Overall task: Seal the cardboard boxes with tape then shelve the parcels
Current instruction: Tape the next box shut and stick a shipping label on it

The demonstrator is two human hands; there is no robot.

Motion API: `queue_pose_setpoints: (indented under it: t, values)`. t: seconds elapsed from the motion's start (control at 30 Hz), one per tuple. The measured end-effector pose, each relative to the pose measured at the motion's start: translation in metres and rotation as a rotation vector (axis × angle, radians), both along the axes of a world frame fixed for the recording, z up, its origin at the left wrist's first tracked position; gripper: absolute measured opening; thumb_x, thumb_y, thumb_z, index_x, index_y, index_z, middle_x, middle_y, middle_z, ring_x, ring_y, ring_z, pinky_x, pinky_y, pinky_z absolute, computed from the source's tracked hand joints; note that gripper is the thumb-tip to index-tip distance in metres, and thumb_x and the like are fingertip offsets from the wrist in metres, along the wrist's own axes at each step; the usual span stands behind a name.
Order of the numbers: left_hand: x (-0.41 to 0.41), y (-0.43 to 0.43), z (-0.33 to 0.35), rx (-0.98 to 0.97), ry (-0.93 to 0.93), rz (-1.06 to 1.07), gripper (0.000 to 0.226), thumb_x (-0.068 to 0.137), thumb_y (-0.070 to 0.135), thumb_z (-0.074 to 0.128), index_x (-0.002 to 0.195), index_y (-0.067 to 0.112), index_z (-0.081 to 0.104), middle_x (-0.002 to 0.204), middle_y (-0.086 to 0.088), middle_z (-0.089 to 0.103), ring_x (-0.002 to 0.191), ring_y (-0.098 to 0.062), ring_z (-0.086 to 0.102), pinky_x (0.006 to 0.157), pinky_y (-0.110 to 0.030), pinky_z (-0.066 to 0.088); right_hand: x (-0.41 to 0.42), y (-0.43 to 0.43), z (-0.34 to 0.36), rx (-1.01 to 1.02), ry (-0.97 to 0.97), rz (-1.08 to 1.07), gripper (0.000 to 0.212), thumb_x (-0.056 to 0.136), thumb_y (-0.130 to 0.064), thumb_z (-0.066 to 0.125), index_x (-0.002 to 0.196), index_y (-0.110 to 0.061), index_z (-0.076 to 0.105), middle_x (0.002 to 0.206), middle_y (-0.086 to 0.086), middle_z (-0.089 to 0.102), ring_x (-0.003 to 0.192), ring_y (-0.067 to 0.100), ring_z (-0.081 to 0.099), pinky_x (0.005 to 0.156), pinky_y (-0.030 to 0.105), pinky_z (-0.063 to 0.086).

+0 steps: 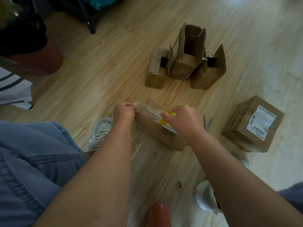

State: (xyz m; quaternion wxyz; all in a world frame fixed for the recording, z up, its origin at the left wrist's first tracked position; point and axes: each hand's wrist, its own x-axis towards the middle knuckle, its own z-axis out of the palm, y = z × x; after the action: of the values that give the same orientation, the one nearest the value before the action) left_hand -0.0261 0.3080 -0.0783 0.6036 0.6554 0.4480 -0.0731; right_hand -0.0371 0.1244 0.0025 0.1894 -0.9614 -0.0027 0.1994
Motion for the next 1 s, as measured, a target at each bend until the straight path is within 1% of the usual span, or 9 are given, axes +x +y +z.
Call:
queue_pose_setpoints:
  t: [0.2, 0.3, 0.4, 0.53, 0.67, 0.73, 0.8, 0.9, 1.0]
  values:
    - [0.005, -0.001, -0.009, 0.043, 0.047, -0.06, 0.021, 0.091, 0.017, 0.069, 0.071, 0.015, 0.063, 0.07, 0.0, 0.065, 0.063, -0.013, 0.061, 0.084, -0.036, 0.055, 0.002, 0.0, -0.004, 0.007, -0.008, 0.01, 0.043, 0.094, -0.056, 0.055, 0.076, -0.016, 0.058, 0.073, -0.004, 0.06, 0.072, 0.015, 0.058, 0.052, 0.027, 0.037]
    - [0.006, -0.003, -0.01, 0.029, 0.117, -0.075, 0.019, 0.088, 0.021, 0.073, 0.072, 0.013, 0.065, 0.087, -0.008, 0.071, 0.078, -0.02, 0.064, 0.091, -0.037, 0.054, 0.001, 0.0, -0.005, -0.001, -0.018, 0.011, 0.041, 0.093, -0.057, 0.054, 0.077, -0.02, 0.059, 0.074, -0.004, 0.06, 0.072, 0.015, 0.057, 0.053, 0.028, 0.038]
    - [0.002, -0.009, -0.013, -0.132, 0.171, 0.054, 0.033, 0.087, 0.021, 0.073, 0.113, 0.001, 0.067, 0.124, -0.013, 0.064, 0.113, -0.027, 0.06, 0.1, -0.037, 0.049, 0.0, 0.0, -0.004, -0.006, -0.02, 0.01, 0.044, 0.094, -0.057, 0.054, 0.061, -0.03, 0.041, 0.06, -0.008, 0.046, 0.058, 0.008, 0.045, 0.048, 0.027, 0.026]
    - [0.003, -0.015, -0.012, -0.315, 0.269, 0.137, 0.042, 0.093, 0.019, 0.064, 0.132, 0.004, 0.058, 0.135, -0.008, 0.058, 0.122, -0.024, 0.053, 0.078, -0.031, 0.042, 0.001, -0.001, -0.006, -0.011, -0.034, 0.001, 0.04, 0.094, -0.055, 0.054, 0.066, -0.031, 0.04, 0.06, -0.01, 0.044, 0.057, 0.006, 0.041, 0.047, 0.025, 0.024]
    - [0.004, -0.017, -0.006, -0.335, 0.284, 0.098, 0.046, 0.097, 0.02, 0.061, 0.14, 0.012, 0.05, 0.135, -0.003, 0.057, 0.115, -0.019, 0.053, 0.076, -0.031, 0.039, 0.0, -0.003, -0.009, 0.006, -0.045, -0.004, 0.036, 0.094, -0.053, 0.055, 0.075, -0.023, 0.055, 0.064, -0.009, 0.05, 0.067, 0.013, 0.054, 0.049, 0.026, 0.029]
    - [0.003, -0.014, -0.006, -0.311, 0.236, 0.095, 0.043, 0.091, 0.024, 0.068, 0.131, 0.013, 0.055, 0.125, 0.0, 0.061, 0.102, -0.013, 0.05, 0.08, -0.027, 0.042, -0.001, -0.003, -0.009, 0.023, -0.043, -0.009, 0.033, 0.094, -0.052, 0.055, 0.084, -0.022, 0.063, 0.066, -0.009, 0.052, 0.071, 0.014, 0.056, 0.05, 0.026, 0.031]
    - [0.004, -0.012, -0.021, -0.126, 0.205, 0.086, 0.059, 0.075, 0.033, 0.08, 0.125, 0.011, 0.059, 0.125, -0.004, 0.063, 0.109, -0.015, 0.055, 0.091, -0.029, 0.047, 0.0, -0.002, -0.01, 0.024, -0.034, -0.014, 0.035, 0.093, -0.052, 0.056, 0.081, -0.02, 0.065, 0.067, -0.007, 0.054, 0.07, 0.015, 0.055, 0.05, 0.025, 0.034]
    - [0.003, -0.018, -0.021, 0.307, 0.123, -0.073, 0.024, 0.086, 0.027, 0.072, 0.104, 0.015, 0.062, 0.102, 0.001, 0.063, 0.095, -0.018, 0.059, 0.076, -0.029, 0.044, 0.0, -0.001, -0.008, 0.012, -0.037, -0.019, 0.039, 0.093, -0.052, 0.056, 0.098, -0.016, 0.072, 0.071, -0.007, 0.054, 0.071, 0.013, 0.052, 0.053, 0.022, 0.038]
    - [-0.003, -0.029, -0.007, 0.333, -0.027, -0.093, 0.017, 0.095, 0.028, 0.062, 0.108, 0.018, 0.066, 0.095, 0.005, 0.066, 0.092, -0.016, 0.063, 0.073, -0.025, 0.039, 0.0, -0.001, -0.007, 0.006, -0.033, -0.04, 0.042, 0.093, -0.052, 0.056, 0.101, -0.015, 0.072, 0.072, -0.006, 0.055, 0.068, 0.012, 0.05, 0.052, 0.022, 0.038]
